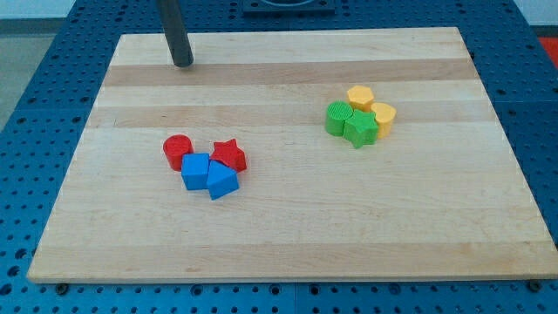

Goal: Move your arm to the group of blocks

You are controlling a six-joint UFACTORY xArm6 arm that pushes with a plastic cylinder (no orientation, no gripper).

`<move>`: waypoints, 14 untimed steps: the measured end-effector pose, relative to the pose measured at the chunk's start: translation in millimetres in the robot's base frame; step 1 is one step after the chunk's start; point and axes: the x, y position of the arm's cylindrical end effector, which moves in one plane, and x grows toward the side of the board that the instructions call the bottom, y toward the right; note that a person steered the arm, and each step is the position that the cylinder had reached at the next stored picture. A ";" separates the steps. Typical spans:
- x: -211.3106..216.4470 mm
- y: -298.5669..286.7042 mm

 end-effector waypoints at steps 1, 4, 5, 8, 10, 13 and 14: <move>0.1 0.0; 12.6 161.7; 13.0 169.1; 25.8 161.8; 55.1 153.7; 104.9 121.3; 129.4 111.1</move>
